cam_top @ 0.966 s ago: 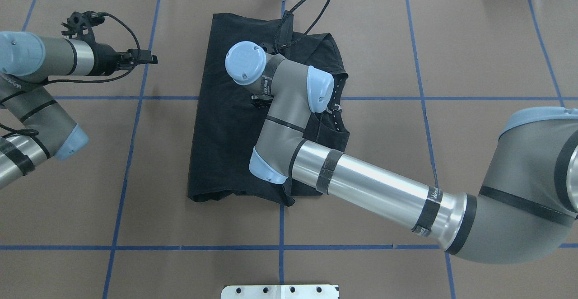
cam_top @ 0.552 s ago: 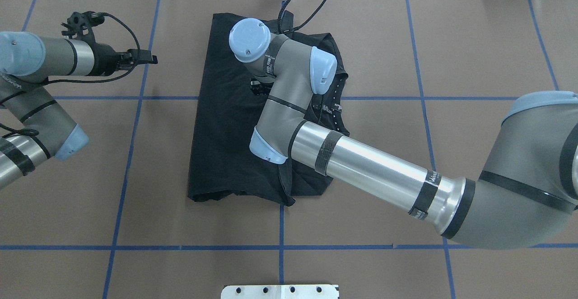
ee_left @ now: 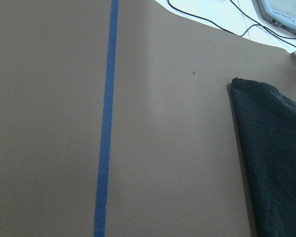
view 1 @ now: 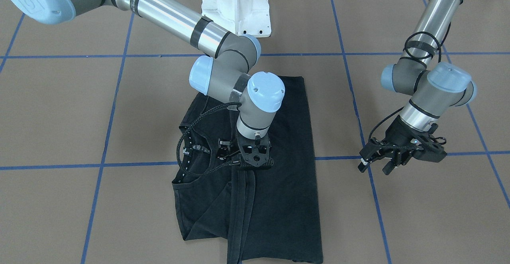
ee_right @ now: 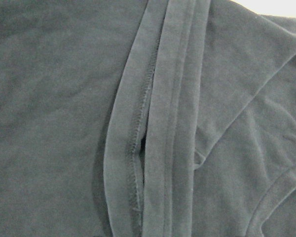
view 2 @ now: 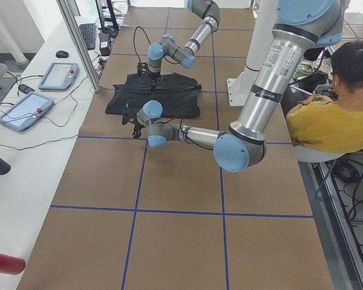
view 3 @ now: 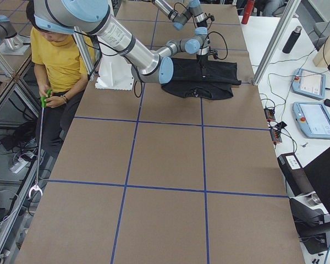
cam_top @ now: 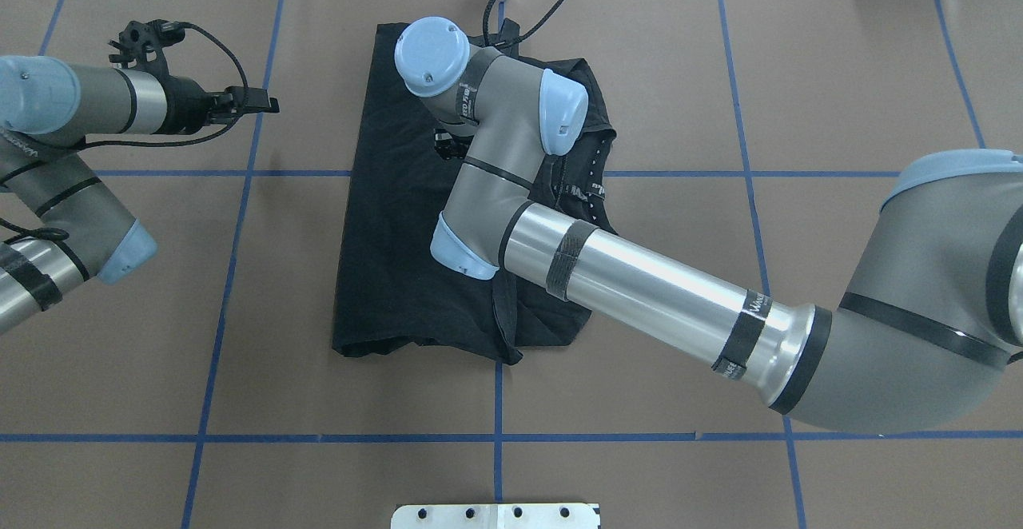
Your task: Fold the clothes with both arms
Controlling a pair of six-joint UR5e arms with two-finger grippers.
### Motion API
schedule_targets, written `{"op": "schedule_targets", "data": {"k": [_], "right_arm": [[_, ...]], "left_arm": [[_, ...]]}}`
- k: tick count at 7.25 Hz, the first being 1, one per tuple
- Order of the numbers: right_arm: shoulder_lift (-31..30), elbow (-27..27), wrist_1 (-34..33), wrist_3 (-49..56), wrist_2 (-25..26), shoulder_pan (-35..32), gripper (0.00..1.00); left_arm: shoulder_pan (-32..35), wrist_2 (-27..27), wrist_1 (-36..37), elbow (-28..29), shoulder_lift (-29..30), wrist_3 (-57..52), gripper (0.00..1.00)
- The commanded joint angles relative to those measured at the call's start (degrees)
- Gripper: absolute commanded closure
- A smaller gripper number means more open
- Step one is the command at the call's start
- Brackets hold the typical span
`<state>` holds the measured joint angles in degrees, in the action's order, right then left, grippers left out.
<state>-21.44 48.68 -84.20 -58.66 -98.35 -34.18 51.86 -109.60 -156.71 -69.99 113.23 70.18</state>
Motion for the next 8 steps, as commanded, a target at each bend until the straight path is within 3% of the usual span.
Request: {"op": "schedule_targets", "data": {"k": [1, 5, 8], "right_arm": [[1.2, -3.1, 1.4, -0.4, 0.1, 0.2, 0.08], [0.9, -4.8, 1.4, 1.5, 0.4, -0.4, 0.09], [-3.0, -2.6, 0.9, 2.9, -2.5, -2.1, 0.11]], "left_arm": [[0.0, 0.0, 0.0, -0.1, -0.6, 0.2, 0.0], [0.0, 0.0, 0.0, -0.5, -0.7, 0.4, 0.0], [0.1, -0.3, 0.0, -1.7, -1.2, 0.4, 0.0]]}}
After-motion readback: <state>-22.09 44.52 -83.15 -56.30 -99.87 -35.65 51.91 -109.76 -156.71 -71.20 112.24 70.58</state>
